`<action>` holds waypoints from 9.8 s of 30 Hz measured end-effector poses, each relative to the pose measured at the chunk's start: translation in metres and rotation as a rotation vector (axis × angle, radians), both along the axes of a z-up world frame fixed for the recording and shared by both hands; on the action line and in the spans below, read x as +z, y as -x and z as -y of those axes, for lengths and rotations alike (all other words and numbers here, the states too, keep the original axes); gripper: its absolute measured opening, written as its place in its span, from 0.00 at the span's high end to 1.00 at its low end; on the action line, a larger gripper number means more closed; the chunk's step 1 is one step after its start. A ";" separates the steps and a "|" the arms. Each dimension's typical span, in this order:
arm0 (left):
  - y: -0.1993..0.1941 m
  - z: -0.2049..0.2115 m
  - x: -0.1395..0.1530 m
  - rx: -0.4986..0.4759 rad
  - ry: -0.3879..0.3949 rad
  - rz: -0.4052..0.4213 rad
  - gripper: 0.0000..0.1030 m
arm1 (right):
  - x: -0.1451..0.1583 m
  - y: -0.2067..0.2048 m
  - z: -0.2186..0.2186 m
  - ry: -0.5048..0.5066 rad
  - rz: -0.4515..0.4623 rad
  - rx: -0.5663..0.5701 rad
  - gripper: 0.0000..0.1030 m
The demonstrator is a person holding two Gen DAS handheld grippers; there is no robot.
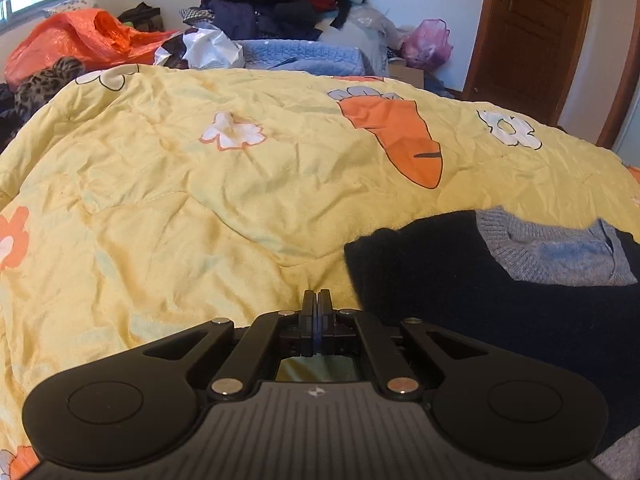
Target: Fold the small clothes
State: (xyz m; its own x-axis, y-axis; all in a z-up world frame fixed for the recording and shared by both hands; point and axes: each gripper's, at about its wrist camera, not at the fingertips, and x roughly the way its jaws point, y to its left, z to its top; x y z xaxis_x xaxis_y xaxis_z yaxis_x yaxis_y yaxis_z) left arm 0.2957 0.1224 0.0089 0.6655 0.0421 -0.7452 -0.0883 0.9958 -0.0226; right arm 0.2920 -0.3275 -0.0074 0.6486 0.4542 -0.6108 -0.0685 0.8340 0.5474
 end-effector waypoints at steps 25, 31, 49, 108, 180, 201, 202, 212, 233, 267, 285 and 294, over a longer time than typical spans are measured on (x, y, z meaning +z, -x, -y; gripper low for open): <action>0.019 0.019 0.012 -0.167 0.135 0.001 0.36 | 0.014 0.018 0.001 0.135 0.003 0.002 0.44; 0.029 0.014 0.025 -0.228 0.230 0.077 0.19 | 0.016 0.017 0.000 0.145 0.004 0.010 0.42; 0.003 0.024 0.004 -0.037 -0.032 0.015 0.96 | 0.015 0.006 -0.006 0.185 0.073 0.034 0.84; 0.256 -0.031 0.013 -0.085 0.221 -0.097 0.91 | 0.000 0.266 0.072 -0.130 -0.160 -0.058 0.82; 0.318 0.104 -0.011 -0.039 -0.049 0.124 0.15 | 0.003 0.291 -0.111 0.590 0.133 -0.064 0.01; 0.317 0.106 -0.010 -0.030 -0.056 0.115 0.12 | 0.001 0.318 -0.109 0.584 0.156 -0.056 0.00; 0.318 0.105 -0.010 -0.029 -0.056 0.112 0.12 | 0.001 0.318 -0.109 0.584 0.156 -0.055 0.00; 0.348 0.099 -0.011 -0.028 -0.068 0.124 0.11 | 0.001 0.344 -0.103 0.581 0.166 -0.023 0.00; 0.429 0.082 0.001 -0.069 -0.081 0.092 0.10 | 0.006 0.398 -0.085 0.586 0.185 0.067 0.00; 0.431 -0.060 0.006 0.051 0.729 -0.146 0.11 | 0.020 0.389 0.068 -0.246 -0.244 0.053 0.16; 0.415 -0.049 0.000 -0.071 0.683 -0.284 0.78 | -0.027 0.390 0.079 -0.510 -0.435 0.134 0.80; 0.392 -0.050 0.032 -0.122 0.602 -0.220 0.95 | -0.015 0.382 0.077 -0.516 -0.333 0.120 0.90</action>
